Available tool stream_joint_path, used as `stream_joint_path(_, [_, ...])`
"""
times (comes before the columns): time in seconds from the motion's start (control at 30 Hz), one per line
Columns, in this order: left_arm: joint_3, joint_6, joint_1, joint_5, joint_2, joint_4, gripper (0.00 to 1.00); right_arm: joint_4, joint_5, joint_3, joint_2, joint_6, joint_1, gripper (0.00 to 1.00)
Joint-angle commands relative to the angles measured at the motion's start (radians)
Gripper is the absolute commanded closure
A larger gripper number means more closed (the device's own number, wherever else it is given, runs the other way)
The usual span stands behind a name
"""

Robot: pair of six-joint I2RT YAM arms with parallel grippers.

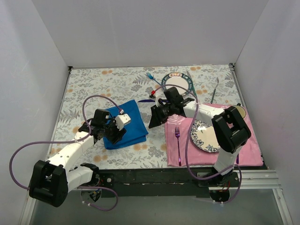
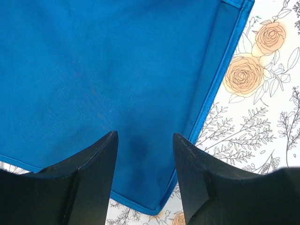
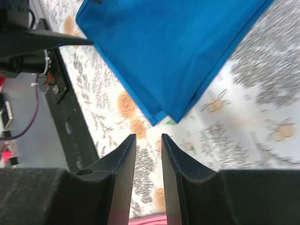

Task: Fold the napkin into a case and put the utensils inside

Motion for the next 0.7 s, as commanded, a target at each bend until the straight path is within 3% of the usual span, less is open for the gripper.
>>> stream_joint_path(0.0, [0.015, -0.026, -0.013, 0.010, 0.024, 0.050, 0.50, 0.069, -0.026, -0.054, -0.031, 0.089, 0.028, 0.65])
stream_joint_path(0.17, [0.003, -0.047, -0.017, 0.018, 0.035, 0.065, 0.50, 0.284, -0.014, -0.172, -0.112, 0.068, 0.065, 0.76])
stream_joint_path(0.3, [-0.014, -0.035, -0.025, 0.010, 0.036, 0.073, 0.50, 0.319, -0.016, -0.168, -0.063, 0.077, 0.102, 0.89])
stream_joint_path(0.5, [-0.034, 0.006, -0.031, -0.002, 0.032, 0.062, 0.50, 0.282, 0.003, -0.126, 0.003, 0.057, 0.133, 0.98])
stream_joint_path(0.67, [-0.034, 0.003, -0.033, 0.006, 0.033, 0.052, 0.50, 0.305, 0.125, -0.181, -0.062, -0.123, 0.197, 0.99])
